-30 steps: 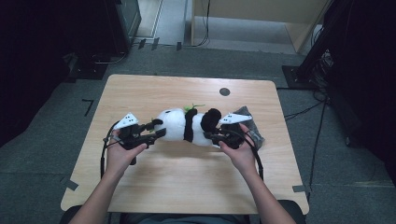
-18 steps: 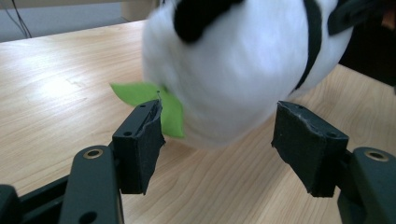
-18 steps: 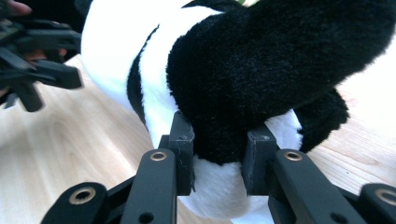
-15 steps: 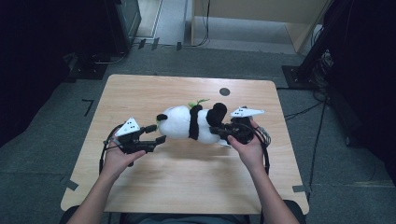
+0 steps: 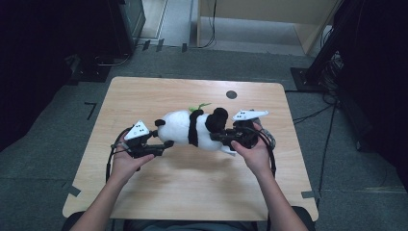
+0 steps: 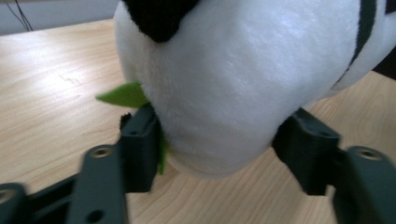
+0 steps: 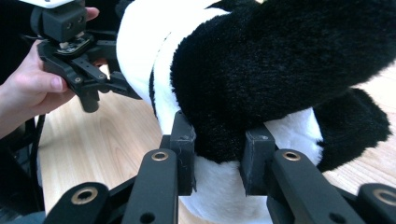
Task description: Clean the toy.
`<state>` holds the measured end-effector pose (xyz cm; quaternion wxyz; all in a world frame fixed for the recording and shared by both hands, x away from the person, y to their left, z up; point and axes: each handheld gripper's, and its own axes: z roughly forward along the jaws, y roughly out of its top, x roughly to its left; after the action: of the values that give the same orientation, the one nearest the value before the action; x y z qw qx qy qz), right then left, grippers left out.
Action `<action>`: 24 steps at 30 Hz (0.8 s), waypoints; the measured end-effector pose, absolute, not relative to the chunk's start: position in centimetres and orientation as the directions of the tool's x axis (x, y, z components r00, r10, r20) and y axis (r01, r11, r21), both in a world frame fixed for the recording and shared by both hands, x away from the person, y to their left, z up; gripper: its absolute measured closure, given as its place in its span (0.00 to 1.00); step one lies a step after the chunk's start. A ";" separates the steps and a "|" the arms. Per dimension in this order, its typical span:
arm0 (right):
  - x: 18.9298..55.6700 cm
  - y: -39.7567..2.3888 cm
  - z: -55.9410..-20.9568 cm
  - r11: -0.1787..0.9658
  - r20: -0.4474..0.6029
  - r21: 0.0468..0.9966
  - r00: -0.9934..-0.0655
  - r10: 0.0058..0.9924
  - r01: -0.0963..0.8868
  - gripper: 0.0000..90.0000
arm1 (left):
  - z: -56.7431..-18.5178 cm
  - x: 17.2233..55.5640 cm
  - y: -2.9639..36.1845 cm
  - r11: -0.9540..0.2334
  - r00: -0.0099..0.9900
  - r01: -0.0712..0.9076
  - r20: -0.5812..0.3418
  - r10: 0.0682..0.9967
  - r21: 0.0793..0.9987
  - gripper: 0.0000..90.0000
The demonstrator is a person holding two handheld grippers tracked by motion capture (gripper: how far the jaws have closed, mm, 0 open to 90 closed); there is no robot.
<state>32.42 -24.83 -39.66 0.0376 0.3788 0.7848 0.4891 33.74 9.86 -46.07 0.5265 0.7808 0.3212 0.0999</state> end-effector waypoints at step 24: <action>32.5 -25.6 -42.6 0.290 0.144 0.846 -0.715 0.684 0.447 0.43 | -44.4 34.6 13.0 -0.081 0.661 0.536 -0.358 0.659 0.840 0.81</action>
<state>32.46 -25.64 -42.62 0.1240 0.3565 0.7936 0.4773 34.55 13.00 -44.43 0.5415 0.7330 0.4078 0.0569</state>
